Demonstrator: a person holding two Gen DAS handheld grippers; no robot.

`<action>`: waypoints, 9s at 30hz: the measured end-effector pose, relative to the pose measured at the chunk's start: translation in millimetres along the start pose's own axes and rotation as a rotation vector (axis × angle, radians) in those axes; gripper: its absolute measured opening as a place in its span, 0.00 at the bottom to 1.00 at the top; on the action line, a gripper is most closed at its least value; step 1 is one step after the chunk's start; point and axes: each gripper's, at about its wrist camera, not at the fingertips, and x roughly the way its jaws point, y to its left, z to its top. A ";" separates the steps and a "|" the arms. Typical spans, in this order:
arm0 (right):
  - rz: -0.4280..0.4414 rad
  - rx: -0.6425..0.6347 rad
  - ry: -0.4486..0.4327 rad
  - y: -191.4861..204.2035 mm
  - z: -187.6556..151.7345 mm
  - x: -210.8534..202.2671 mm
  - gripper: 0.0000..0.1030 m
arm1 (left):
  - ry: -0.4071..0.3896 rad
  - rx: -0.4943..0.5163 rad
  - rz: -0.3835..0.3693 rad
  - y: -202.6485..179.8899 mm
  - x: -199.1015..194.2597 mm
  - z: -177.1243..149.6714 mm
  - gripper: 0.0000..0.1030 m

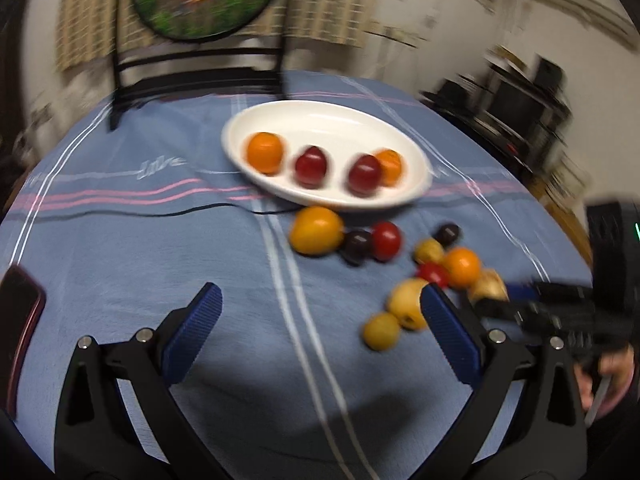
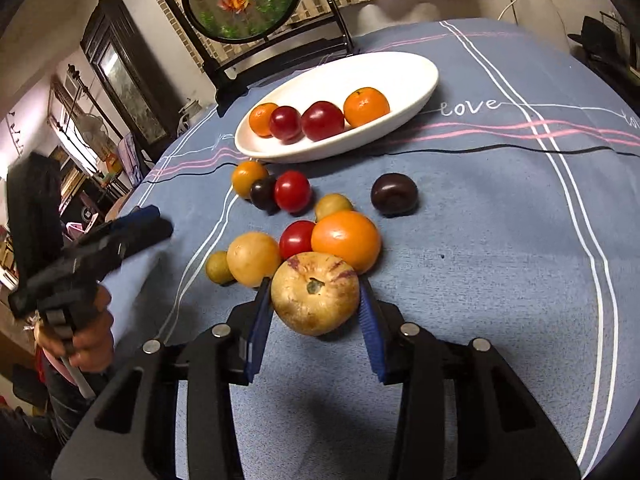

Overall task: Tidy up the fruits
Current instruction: 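Lift the pale fruit with the right tool while the left tool grasps a small yellow fruit, then place both held fruits on the white plate and open both tools, then grasp a tangerine from the pile with the right tool, then grasp the pale yellow fruit with the left tool while the right tool grasps a tangerine, then lower both fruits onto the white plate and open both tools, then grasp the dark plum with the right tool while the left tool grasps a red plum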

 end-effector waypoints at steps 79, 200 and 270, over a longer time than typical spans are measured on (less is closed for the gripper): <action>-0.082 0.049 -0.167 -32.9 153.2 64.4 0.66 | -0.042 -0.264 0.104 32.4 86.0 120.4 0.92; -0.126 0.069 -0.238 -51.2 156.2 69.2 0.38 | 0.068 -0.165 0.085 -10.6 138.4 130.8 0.39; -0.176 -0.052 0.026 -27.2 65.7 40.9 0.31 | -0.056 -0.174 0.160 0.5 29.1 49.4 0.98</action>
